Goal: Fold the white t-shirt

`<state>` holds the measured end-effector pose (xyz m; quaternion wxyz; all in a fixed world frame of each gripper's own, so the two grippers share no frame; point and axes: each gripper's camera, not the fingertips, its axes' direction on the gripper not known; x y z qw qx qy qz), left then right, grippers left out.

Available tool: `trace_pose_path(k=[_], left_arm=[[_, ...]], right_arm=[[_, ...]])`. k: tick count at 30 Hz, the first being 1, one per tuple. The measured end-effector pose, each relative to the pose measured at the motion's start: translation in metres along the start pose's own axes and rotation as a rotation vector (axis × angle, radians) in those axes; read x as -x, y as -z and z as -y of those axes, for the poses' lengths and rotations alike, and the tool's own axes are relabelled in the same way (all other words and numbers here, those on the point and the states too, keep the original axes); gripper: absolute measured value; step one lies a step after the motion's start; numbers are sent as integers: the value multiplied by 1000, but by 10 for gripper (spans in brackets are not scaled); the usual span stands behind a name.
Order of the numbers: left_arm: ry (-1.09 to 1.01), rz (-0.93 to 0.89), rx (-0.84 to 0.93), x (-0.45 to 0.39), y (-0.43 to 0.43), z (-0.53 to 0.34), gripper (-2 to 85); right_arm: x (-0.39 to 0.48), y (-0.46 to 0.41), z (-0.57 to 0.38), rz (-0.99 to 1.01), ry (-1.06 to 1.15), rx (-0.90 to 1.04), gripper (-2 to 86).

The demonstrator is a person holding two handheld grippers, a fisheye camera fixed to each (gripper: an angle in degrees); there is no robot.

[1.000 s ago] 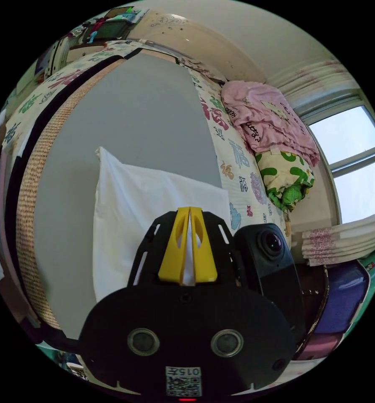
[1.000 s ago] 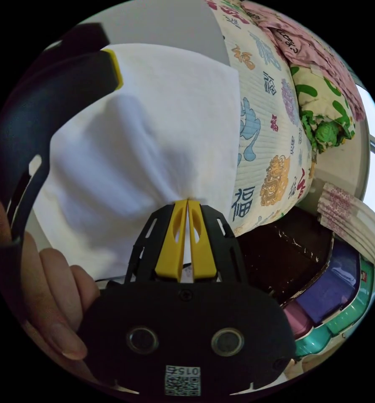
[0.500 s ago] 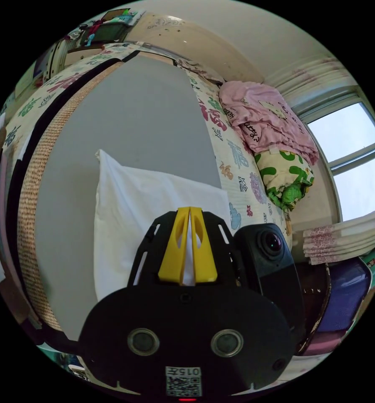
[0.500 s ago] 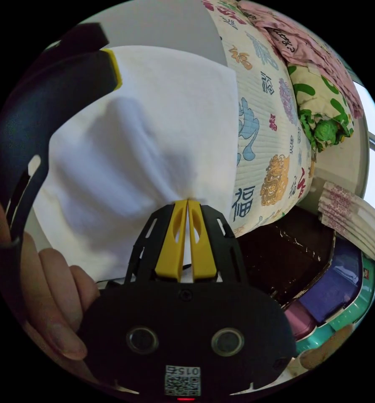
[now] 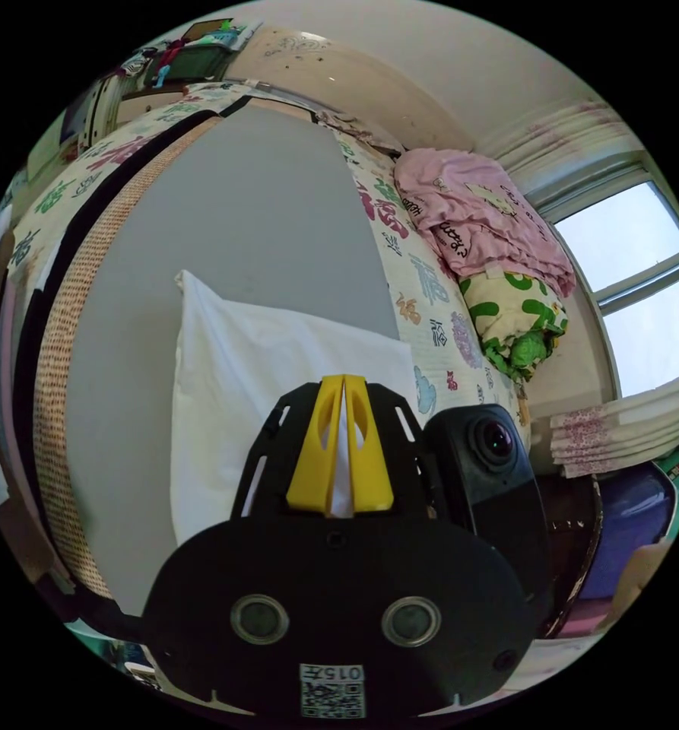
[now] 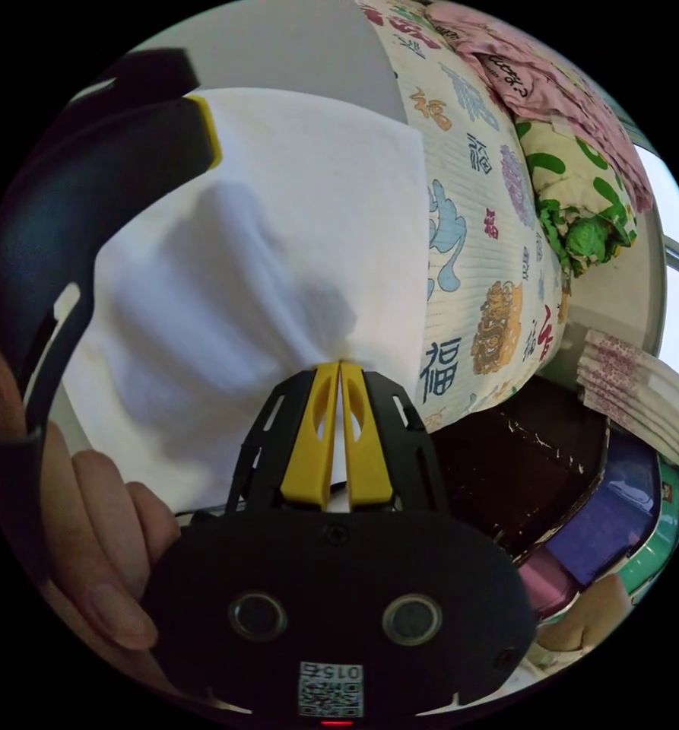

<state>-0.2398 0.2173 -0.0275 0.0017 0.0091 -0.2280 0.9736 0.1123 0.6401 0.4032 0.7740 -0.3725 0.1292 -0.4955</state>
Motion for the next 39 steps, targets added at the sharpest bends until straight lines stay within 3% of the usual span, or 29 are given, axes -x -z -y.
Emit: trace_pose_path(k=[12, 24, 27, 29, 34, 37, 39], left_arm=[[41, 11, 8, 3, -34, 2, -5], [-98, 13, -76, -40, -65, -12, -8], [-129, -93, -59, -39, -83, -19, -8], [-200, -142, -21, -37, -95, -22, -6], [-317, -62, -101, -12, -95, -41, 25], [-290, 49, -179, 31, -85, -38, 65], [-238, 132, -197, 73, -83, -28, 93]], right_arm=[[66, 97, -1, -7, 38, -4, -6], [71, 209, -25, 221, 33, -99, -9], [67, 235, -35, 279, 127, -140, -10], [64, 255, -45, 305, 326, -216, -10], [40, 284, -62, 512, 211, -291, -10], [29, 299, -73, 591, 322, -398, -10], [12, 306, -69, 719, 321, -371, -9]])
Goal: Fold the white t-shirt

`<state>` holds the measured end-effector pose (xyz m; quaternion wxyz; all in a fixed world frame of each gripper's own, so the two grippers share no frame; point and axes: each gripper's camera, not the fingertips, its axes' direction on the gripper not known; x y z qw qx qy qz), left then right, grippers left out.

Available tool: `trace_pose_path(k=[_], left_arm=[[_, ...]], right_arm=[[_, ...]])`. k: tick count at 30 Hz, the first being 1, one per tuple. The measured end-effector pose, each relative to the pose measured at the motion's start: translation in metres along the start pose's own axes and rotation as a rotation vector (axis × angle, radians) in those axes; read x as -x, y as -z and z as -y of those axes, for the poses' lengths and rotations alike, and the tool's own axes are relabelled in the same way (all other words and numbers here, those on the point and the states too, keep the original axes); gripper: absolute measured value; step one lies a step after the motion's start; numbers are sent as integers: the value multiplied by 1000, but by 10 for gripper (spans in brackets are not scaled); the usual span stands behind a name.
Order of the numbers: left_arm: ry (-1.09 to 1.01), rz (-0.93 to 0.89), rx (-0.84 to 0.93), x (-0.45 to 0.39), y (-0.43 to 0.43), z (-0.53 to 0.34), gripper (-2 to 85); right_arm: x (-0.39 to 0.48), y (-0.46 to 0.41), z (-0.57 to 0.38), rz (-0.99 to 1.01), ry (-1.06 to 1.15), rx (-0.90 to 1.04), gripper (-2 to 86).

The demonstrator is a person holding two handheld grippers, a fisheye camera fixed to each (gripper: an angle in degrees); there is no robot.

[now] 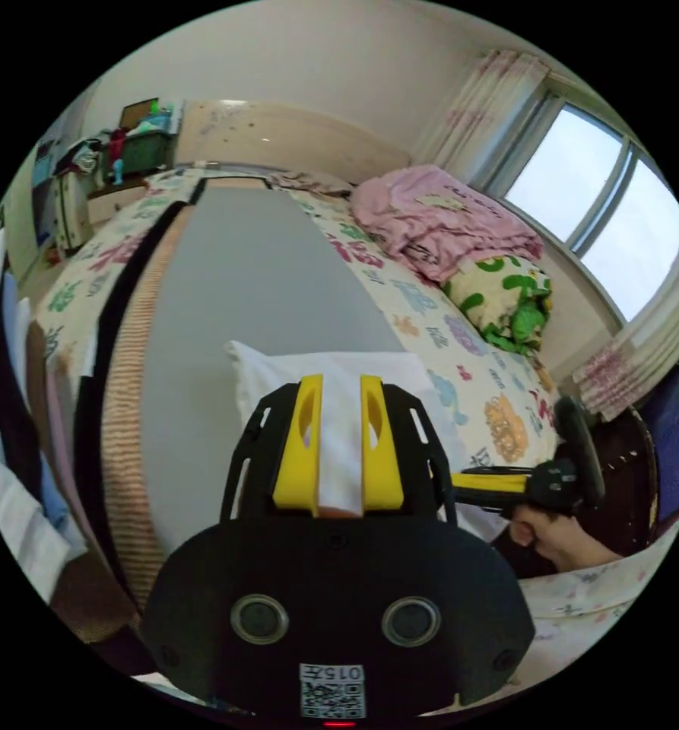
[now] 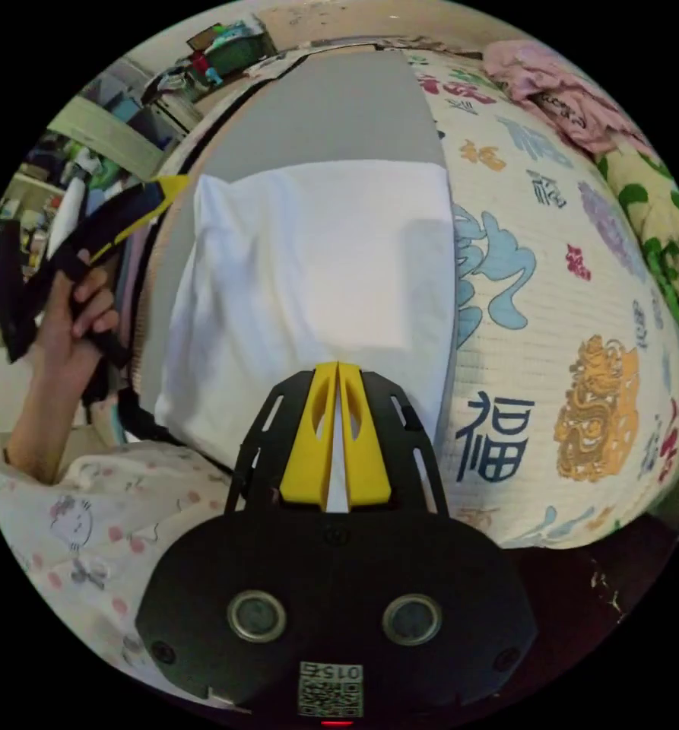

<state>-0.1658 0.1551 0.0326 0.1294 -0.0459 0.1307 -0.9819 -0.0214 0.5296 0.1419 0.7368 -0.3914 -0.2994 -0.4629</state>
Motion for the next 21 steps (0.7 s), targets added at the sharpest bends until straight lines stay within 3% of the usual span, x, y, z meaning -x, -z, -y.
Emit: trace_pose_path(k=[2, 7, 13, 17, 21], left_arm=[[32, 26, 29, 31, -12, -1, 111], [100, -72, 166, 81, -71, -9, 134], [117, -133, 240, 93, -131, -38, 133], [152, -110, 171, 103, -149, -73, 109], [103, -74, 192, 107, -163, -105, 90]], right_arm=[[-14, 39, 3, 138, 13, -153, -4], [-42, 112, 41, 156, -112, -426, 63], [-37, 100, 126, 170, -129, -267, 110], [-19, 52, 162, 130, -153, -104, 135], [-6, 34, 161, 91, -192, -121, 120]])
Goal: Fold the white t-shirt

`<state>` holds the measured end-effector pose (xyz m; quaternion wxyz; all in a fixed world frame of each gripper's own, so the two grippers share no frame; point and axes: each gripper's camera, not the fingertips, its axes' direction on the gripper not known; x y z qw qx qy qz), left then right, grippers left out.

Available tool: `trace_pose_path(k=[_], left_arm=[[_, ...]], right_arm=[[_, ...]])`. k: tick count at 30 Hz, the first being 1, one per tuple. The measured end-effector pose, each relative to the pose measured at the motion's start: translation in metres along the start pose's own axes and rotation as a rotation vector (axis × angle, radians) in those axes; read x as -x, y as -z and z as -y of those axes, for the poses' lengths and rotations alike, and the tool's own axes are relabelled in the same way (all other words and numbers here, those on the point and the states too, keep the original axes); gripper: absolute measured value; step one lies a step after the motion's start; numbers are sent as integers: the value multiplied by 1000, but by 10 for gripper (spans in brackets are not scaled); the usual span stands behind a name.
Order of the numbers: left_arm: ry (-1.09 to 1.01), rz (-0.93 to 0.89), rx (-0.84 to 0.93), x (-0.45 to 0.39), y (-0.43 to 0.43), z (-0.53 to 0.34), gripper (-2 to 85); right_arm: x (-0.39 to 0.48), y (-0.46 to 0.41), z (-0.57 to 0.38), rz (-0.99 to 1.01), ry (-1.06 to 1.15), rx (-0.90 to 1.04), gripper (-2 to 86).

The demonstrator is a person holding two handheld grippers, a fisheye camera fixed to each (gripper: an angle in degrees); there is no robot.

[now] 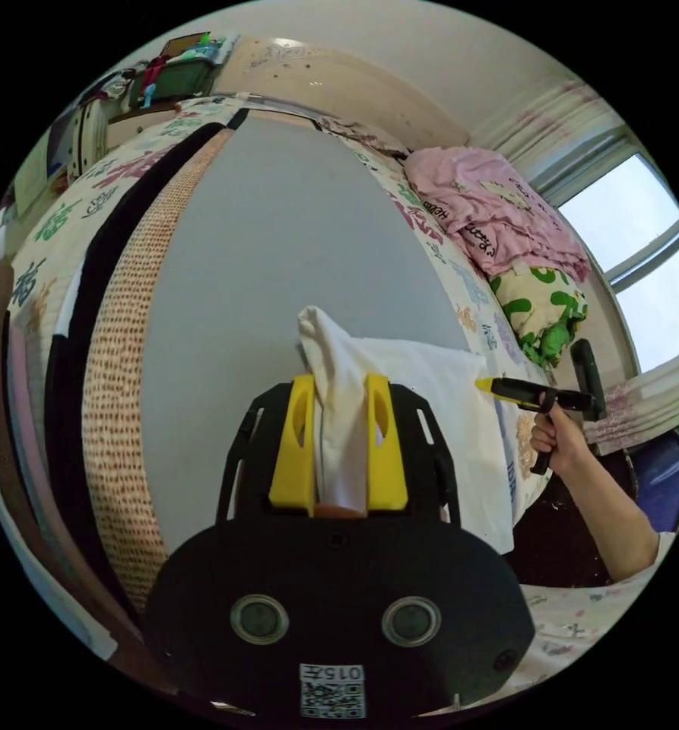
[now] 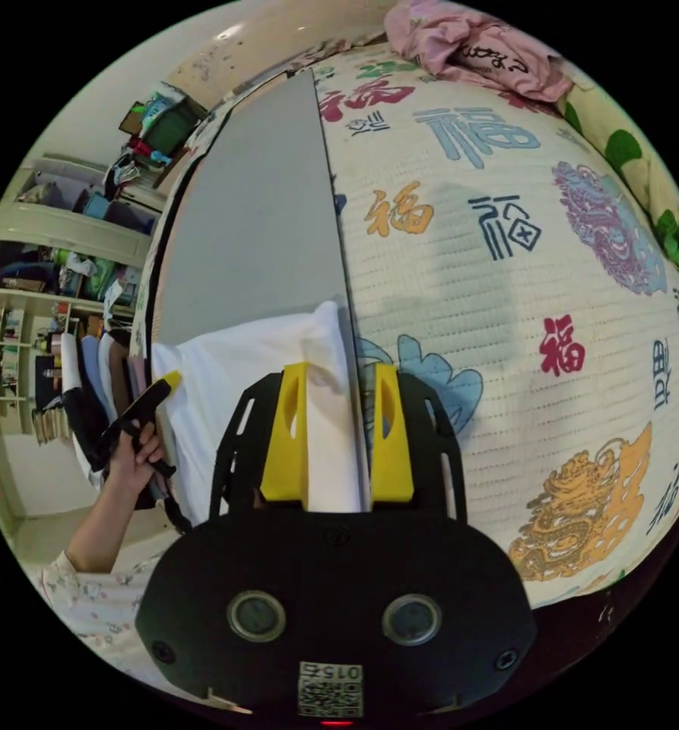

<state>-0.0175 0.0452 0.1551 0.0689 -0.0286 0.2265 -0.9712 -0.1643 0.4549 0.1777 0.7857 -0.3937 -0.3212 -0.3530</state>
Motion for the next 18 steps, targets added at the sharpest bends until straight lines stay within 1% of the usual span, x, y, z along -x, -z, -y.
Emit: trace_pose_path(k=[3, 6, 7, 8, 10, 12, 16, 18], left_arm=[[40, -60, 48, 18, -17, -20, 62], [68, -115, 44, 36, -27, -50, 38], [64, -114, 37, 37, -27, -56, 33], [48, -103, 13, 38, -23, -70, 28], [9, -109, -32, 37, -14, -93, 23], [-25, -161, -100, 40, 1, -127, 18], [-59, -179, -234, 46, 35, -182, 14], [-71, -207, -329, 50, 66, -217, 13]], right_arm=[[4, -8, -12, -15, 11, -8, 84], [-1, -13, -28, -26, 3, -24, 54], [-4, -10, -37, 37, 26, -51, 30], [-7, -8, -47, 93, 46, -78, 15], [-9, -8, -63, 114, 89, -103, 6], [-12, -8, -79, 131, 114, -127, 2], [-27, 0, -125, 279, 149, -271, -3], [-33, 7, -147, 348, 174, -340, -3]])
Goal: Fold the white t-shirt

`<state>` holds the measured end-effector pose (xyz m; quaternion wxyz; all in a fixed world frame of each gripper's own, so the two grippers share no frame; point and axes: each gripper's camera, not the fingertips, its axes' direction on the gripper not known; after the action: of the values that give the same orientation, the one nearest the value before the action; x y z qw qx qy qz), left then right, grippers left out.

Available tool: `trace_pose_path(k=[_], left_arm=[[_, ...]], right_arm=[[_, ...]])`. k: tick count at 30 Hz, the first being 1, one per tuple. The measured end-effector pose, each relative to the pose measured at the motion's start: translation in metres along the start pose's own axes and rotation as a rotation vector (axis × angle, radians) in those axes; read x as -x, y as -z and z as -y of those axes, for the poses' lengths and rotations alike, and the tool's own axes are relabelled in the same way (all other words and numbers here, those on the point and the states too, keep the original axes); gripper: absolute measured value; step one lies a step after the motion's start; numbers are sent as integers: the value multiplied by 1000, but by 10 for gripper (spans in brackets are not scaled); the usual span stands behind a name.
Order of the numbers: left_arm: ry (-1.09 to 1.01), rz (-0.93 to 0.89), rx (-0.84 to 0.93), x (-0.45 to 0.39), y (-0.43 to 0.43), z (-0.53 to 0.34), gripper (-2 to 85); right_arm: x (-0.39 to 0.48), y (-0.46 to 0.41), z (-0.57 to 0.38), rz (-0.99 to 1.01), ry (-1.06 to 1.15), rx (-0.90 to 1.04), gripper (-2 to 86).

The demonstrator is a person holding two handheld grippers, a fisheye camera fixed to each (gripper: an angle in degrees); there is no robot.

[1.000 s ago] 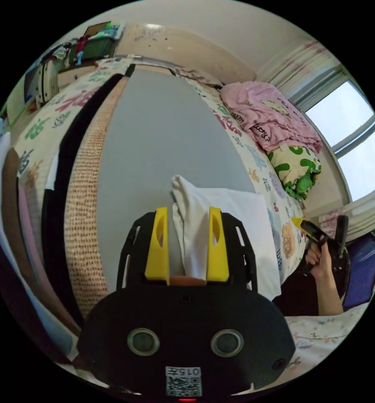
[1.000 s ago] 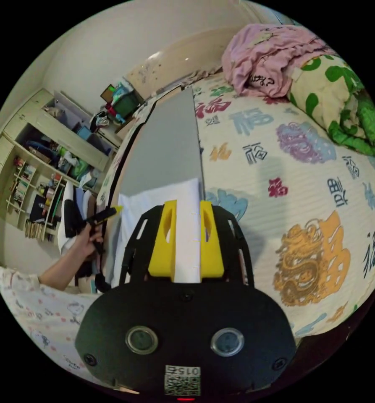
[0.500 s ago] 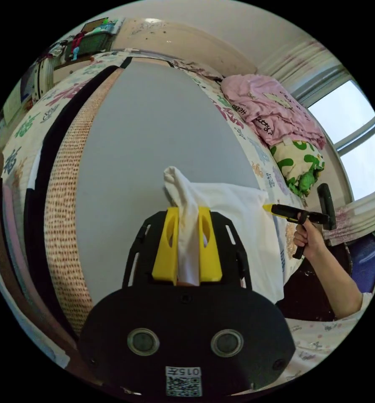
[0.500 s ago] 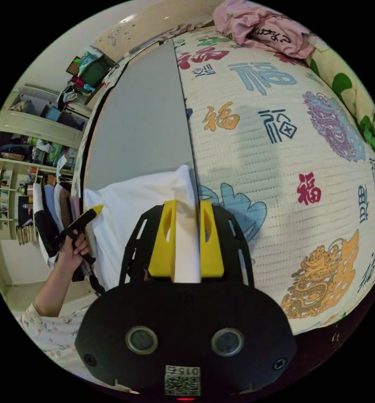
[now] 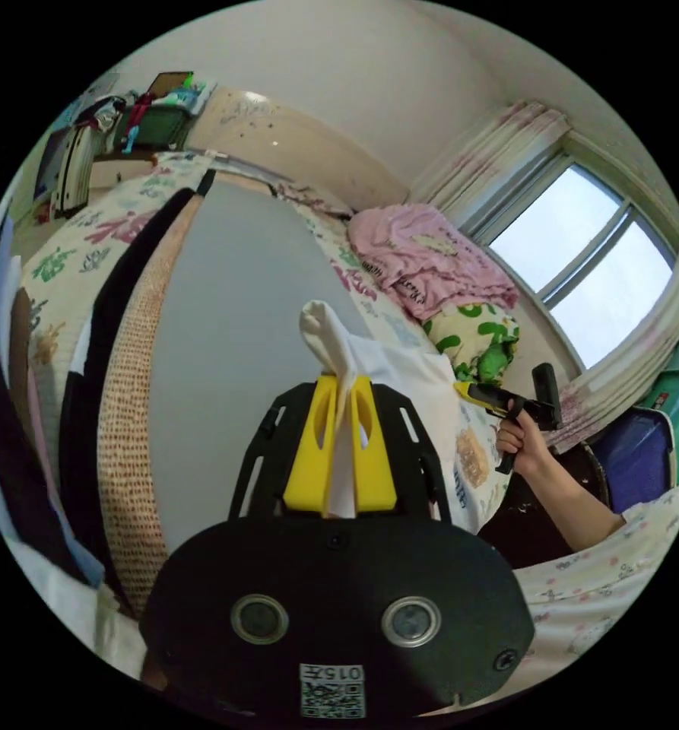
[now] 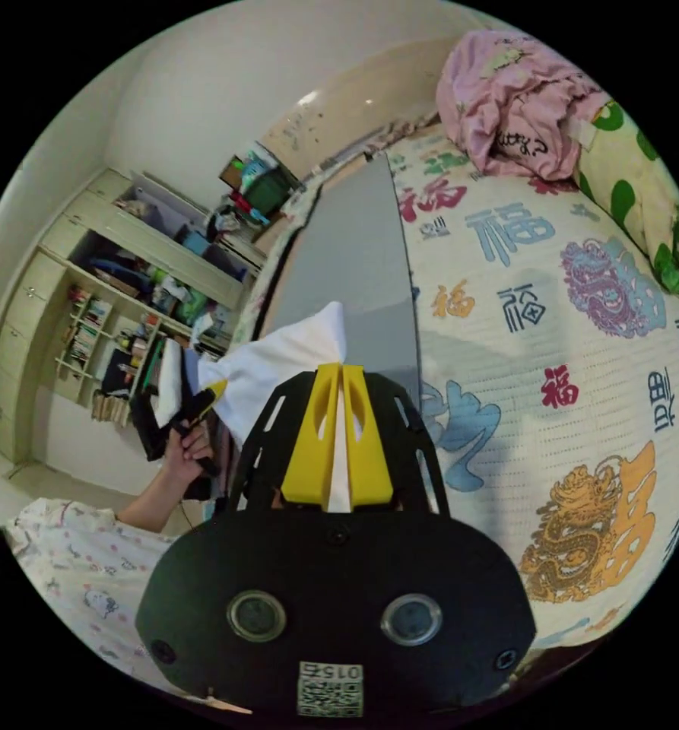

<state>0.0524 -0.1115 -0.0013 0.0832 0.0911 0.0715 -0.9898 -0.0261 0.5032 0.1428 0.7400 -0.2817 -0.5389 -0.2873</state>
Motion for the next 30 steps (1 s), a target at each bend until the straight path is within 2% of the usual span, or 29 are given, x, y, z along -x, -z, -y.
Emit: trace_pose_path(k=[4, 11, 18, 24, 28, 30], left_arm=[[-102, -38, -163, -22, 74, -31, 12], [-367, -102, -499, -91, 260, -114, 9], [-493, -36, -740, -146, 454, -231, 8], [-433, 192, -837, -158, 578, -342, 9], [-273, 326, -795, -121, 616, -397, 11], [-158, 458, -717, -80, 620, -423, 13]], right_arm=[[27, 38, -45, 86, 196, -151, -4], [73, 96, -139, 263, 520, -398, -4], [100, 90, -221, 521, 770, -460, -4], [109, -5, -274, 701, 862, -310, -4], [102, -140, -306, 691, 803, -148, -4], [96, -217, -319, 622, 737, -74, -4]])
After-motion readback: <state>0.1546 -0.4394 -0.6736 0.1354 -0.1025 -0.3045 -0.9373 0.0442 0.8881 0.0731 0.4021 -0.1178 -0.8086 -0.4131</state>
